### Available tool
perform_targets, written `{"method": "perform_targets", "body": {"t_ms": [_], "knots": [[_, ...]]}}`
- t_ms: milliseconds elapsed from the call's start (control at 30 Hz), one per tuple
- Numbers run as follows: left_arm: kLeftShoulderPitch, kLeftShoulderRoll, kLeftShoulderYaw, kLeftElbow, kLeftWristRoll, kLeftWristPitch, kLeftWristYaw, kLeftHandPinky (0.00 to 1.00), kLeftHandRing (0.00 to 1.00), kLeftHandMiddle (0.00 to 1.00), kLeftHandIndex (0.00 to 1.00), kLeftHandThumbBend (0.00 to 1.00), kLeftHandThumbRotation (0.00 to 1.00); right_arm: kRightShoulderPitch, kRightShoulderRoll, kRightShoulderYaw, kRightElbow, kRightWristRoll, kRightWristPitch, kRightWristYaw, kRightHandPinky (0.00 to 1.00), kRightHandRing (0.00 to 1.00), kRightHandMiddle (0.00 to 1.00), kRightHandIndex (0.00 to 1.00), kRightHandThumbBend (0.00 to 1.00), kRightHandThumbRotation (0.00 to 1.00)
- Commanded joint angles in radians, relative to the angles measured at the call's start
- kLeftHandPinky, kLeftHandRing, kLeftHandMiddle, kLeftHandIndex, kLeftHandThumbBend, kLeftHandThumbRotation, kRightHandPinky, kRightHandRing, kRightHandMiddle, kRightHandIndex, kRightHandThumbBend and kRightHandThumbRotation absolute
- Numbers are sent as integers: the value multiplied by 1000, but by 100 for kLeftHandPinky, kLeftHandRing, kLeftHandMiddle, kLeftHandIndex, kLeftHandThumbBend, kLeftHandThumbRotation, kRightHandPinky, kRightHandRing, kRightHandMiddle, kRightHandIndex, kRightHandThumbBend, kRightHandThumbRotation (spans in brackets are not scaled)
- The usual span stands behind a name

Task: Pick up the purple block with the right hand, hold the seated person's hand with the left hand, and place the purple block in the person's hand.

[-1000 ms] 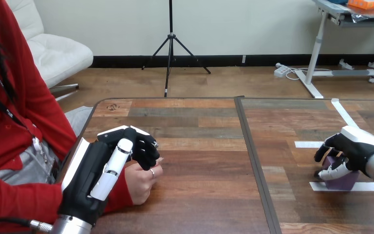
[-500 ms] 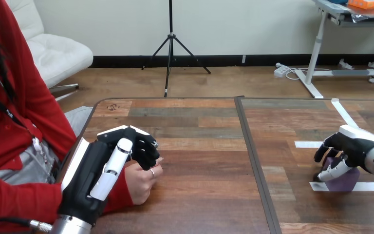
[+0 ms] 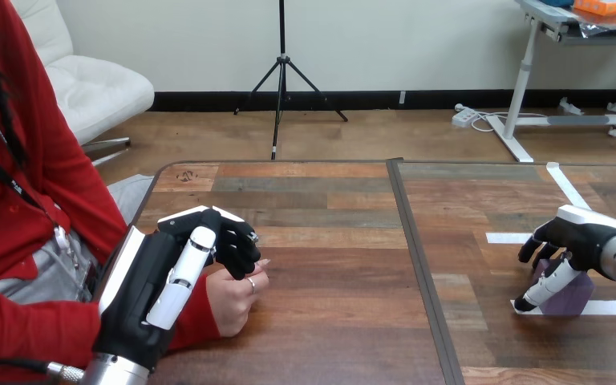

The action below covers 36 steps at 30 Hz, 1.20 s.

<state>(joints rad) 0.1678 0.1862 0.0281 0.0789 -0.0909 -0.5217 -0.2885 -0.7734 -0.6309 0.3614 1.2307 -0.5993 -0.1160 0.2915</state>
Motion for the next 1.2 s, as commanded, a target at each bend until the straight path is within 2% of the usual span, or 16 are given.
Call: {"method": "perform_targets", "body": {"t_ms": [0,300,733,1167], "knots": [[-50,16,18,-39,-17,-20,-6,39,44,47,46,21,93,-68,-16,19,6,-13,15,22,70,76,80,79,94,16],[-54,19,21,-31,-17,-28,-12,39,44,47,46,21,94,-80,-17,25,5,-12,40,45,70,78,83,82,100,21],[-54,19,21,-34,-17,-23,-16,39,44,47,46,22,95,-86,-24,26,-4,-10,35,53,66,81,87,87,100,32],[-54,18,23,-39,-16,-17,-13,38,43,46,46,20,96,-90,-28,19,-10,-3,37,68,67,84,90,90,100,34]]}}
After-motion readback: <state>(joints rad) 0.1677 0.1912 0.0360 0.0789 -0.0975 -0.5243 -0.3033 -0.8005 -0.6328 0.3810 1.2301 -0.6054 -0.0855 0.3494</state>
